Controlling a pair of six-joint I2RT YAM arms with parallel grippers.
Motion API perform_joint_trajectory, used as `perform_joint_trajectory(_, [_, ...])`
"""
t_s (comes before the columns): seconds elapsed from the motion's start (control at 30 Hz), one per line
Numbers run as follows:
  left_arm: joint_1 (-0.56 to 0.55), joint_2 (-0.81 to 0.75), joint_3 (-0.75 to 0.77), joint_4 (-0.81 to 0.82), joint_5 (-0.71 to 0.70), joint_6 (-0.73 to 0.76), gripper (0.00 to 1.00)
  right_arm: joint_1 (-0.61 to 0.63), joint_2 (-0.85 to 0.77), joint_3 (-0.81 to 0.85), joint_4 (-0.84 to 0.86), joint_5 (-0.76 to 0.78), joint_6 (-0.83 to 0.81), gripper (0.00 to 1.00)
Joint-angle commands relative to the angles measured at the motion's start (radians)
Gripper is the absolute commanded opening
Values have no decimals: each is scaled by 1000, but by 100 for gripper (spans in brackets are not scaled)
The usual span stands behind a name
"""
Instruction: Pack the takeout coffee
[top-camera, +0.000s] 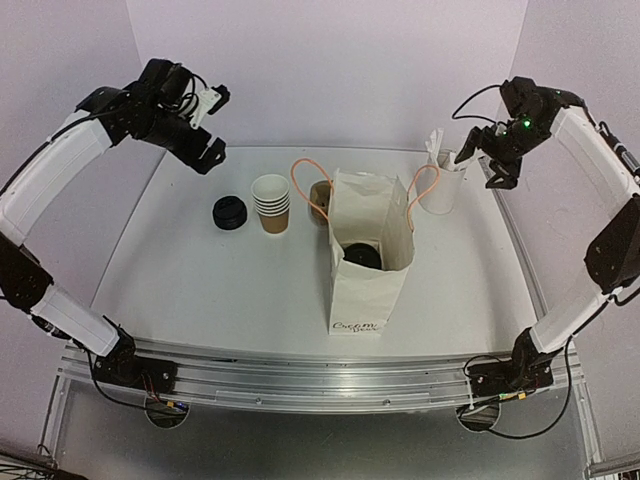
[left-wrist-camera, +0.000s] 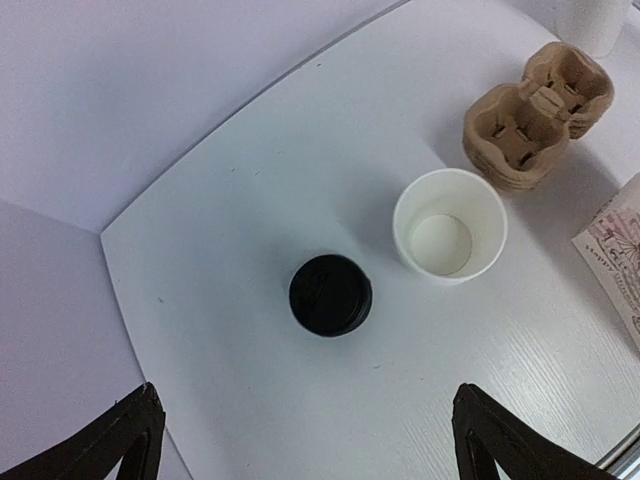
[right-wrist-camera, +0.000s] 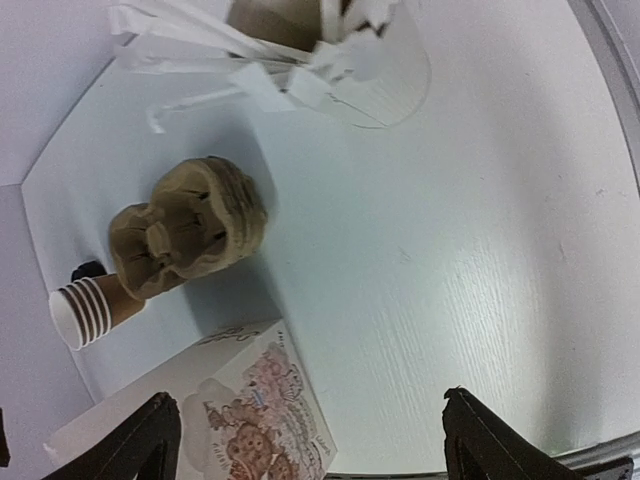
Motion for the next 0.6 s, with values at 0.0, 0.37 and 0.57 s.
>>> perform_joint_trajectory(0.0, [109, -166, -104, 9, 19, -51, 100, -7, -33, -55, -49, 108, -50, 89])
perform_joint_trajectory(0.37, [436, -417, -449, 3, 152, -193, 100, -8, -42, -270, -45, 156, 105, 86])
perform_joint_trajectory(0.57, [562, -495, -581, 0, 280, -299, 100, -8, -93, -371, -37, 218, 168, 86])
